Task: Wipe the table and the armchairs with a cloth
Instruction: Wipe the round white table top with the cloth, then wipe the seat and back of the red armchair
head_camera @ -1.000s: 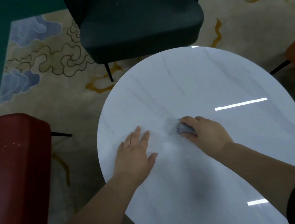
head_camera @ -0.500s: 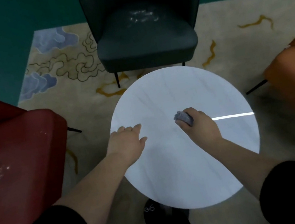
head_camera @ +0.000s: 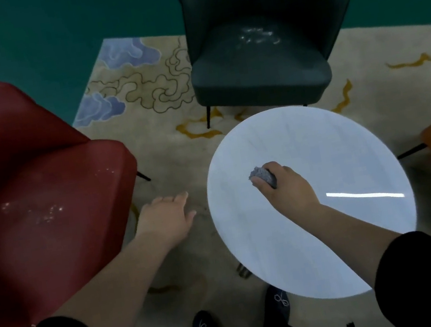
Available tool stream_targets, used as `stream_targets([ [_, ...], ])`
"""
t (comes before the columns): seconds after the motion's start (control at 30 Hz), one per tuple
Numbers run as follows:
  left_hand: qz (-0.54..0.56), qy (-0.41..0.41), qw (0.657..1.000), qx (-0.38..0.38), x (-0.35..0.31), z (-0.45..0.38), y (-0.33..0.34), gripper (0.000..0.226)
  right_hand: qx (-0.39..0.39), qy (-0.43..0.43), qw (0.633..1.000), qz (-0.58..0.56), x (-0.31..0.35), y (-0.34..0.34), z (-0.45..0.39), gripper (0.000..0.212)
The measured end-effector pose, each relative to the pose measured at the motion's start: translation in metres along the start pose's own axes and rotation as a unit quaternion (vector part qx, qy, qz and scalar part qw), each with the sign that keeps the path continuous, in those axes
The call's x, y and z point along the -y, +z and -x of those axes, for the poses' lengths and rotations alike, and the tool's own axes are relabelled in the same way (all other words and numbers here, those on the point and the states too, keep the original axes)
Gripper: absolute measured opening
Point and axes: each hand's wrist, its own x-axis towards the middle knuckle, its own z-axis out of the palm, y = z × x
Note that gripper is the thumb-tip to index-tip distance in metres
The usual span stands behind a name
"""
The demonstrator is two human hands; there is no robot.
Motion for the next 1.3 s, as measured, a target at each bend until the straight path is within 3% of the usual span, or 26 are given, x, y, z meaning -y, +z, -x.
stream_targets([
  [0.57, 0.088, -0.166, 0.979, -0.073, 0.232, 0.103, 0.027, 0.045, 0.070, -0.122, 0.990, 0.000, 0.212, 0.126, -0.002, 0.043],
  [1.03, 0.127, -0.319, 0.936, -0.076, 0.345, 0.130, 0.049, 0.052, 0.156, -0.236, 0.956, -0.075, 0.354, 0.217, -0.049, 0.023],
  [1.3, 0.138, -0.354, 0.921, -0.088, 0.394, 0.107, 0.063, 0.057, 0.189, -0.270, 0.941, -0.078, 0.410, 0.282, -0.089, 0.040],
])
